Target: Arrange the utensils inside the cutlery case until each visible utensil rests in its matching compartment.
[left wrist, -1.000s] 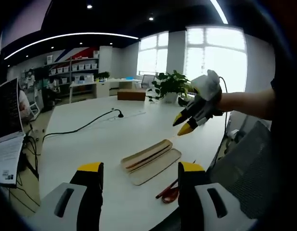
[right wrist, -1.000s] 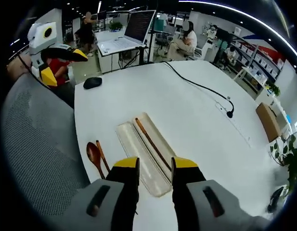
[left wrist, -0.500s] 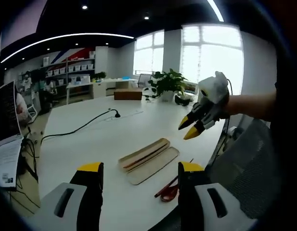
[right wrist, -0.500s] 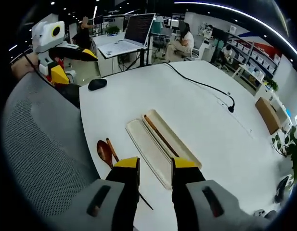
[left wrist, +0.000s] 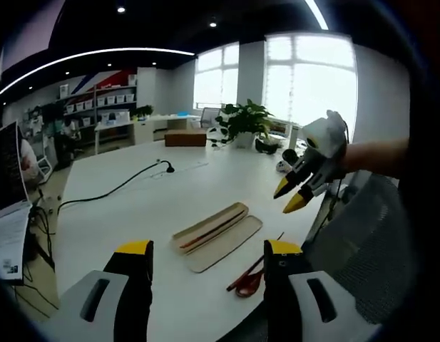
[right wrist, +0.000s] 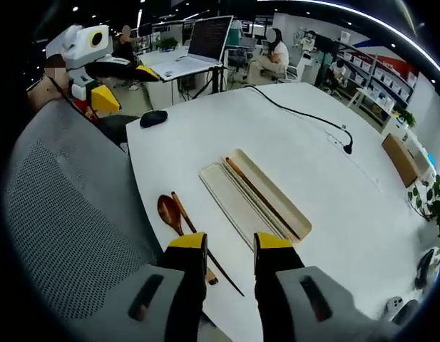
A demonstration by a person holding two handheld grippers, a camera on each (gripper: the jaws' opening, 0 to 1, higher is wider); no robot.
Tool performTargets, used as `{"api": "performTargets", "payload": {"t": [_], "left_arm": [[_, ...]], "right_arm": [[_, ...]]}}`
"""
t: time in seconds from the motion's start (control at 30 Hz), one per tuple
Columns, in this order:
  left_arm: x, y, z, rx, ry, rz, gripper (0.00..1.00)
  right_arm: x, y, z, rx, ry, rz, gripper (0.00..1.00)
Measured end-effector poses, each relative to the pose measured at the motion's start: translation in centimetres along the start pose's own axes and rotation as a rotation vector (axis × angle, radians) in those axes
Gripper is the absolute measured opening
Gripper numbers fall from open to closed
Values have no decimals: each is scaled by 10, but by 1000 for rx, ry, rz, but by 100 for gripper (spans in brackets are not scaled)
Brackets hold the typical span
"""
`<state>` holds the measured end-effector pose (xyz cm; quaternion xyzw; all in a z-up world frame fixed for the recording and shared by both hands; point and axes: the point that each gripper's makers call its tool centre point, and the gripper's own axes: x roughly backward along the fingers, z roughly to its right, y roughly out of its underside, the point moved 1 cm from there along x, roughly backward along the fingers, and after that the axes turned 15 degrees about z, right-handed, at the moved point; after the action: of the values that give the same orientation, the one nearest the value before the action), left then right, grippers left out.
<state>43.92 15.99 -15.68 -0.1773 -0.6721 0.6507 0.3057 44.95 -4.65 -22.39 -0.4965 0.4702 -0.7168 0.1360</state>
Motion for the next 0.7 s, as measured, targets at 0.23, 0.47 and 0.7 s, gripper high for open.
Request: {"api": "performTargets", "payload": {"t": [0.23, 0.47, 0.7], "left_arm": [[-1, 2, 3, -2, 14, -9, 65], [0, 0, 1, 0, 7, -2, 65], [0, 1, 2, 0, 13, -5, 65]], "right_arm": [[-2, 9, -6, 18, -39, -34, 23], [-11, 23, -17, 60, -116, -75, 22], [-17, 34, -21, 101, -162, -128, 22]]}}
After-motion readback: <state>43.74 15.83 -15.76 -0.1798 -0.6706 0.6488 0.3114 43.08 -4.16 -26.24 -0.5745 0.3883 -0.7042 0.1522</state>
